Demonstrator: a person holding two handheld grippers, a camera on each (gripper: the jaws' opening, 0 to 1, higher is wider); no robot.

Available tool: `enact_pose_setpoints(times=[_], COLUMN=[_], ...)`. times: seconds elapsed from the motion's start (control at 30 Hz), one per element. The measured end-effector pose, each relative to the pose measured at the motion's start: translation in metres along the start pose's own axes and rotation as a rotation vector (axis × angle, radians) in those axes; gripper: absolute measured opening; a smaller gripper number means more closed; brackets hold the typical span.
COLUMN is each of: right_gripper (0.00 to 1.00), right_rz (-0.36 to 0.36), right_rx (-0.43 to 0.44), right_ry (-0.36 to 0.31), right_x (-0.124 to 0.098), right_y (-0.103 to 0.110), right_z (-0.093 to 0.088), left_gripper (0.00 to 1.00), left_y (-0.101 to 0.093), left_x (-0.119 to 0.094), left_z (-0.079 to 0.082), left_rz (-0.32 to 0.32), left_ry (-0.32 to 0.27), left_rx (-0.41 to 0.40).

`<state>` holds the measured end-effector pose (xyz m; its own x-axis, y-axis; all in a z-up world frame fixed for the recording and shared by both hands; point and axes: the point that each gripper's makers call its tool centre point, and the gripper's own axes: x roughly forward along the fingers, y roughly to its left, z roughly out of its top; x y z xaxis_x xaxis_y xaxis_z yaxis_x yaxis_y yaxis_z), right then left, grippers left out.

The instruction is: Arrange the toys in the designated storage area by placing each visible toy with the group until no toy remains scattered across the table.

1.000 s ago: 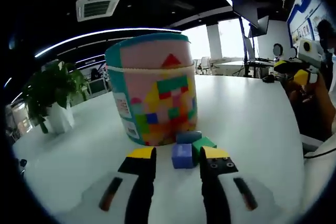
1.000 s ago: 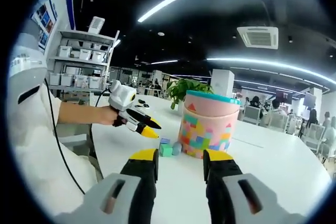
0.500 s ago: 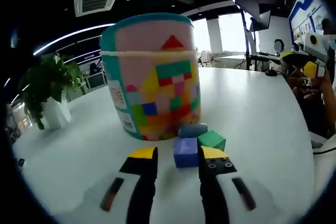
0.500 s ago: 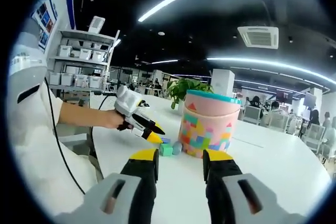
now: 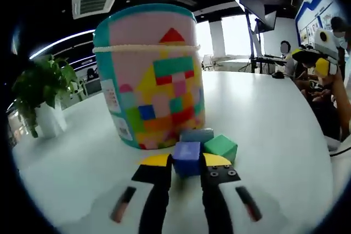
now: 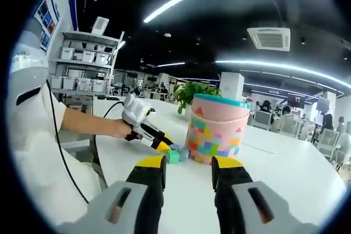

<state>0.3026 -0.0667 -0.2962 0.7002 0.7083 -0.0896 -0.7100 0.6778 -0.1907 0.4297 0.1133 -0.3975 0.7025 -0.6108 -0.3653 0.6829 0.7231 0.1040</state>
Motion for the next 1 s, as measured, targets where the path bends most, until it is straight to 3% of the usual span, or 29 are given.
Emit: enact_pose_setpoints(times=[0.23, 0.37, 0.47, 0.53, 0.87, 1.0], right_gripper=[0.33, 0.33, 0.32, 0.32, 0.32, 0.32], right_rz=[0.001, -0.002, -0.002, -0.004, 0.001, -0.002], right_rx=[0.005, 0.008, 0.008, 0.010, 0.004, 0.006], right_ry=[0.002, 0.001, 0.001, 0.001, 0.004, 0.004], right_x=[-0.003, -0.003, -0.003, -0.003, -0.002, -0.003], right_y=[0.000, -0.001, -0.001, -0.002, 0.000, -0.001], right_z=[-0.003, -0.004, -0.004, -0.003, -0.004, -0.004], left_gripper=[0.20, 0.20, 0.20, 0.20, 0.20, 0.20], left_y=[0.002, 0.012, 0.013, 0.016, 0.032, 0.032], left_x=[-0.025, -0.044, -0.047, -0.062, -0.070, -0.070], left_z=[0.019, 0.041, 0.044, 0.059, 0.068, 0.077], left_rz=[0.002, 0.017, 0.014, -0.011, -0.032, -0.067], left_ry=[-0.081, -0.158, -0.166, -0.194, -0.206, -0.198], left_rx=[-0.072, -0.129, -0.137, -0.128, -0.075, -0.082])
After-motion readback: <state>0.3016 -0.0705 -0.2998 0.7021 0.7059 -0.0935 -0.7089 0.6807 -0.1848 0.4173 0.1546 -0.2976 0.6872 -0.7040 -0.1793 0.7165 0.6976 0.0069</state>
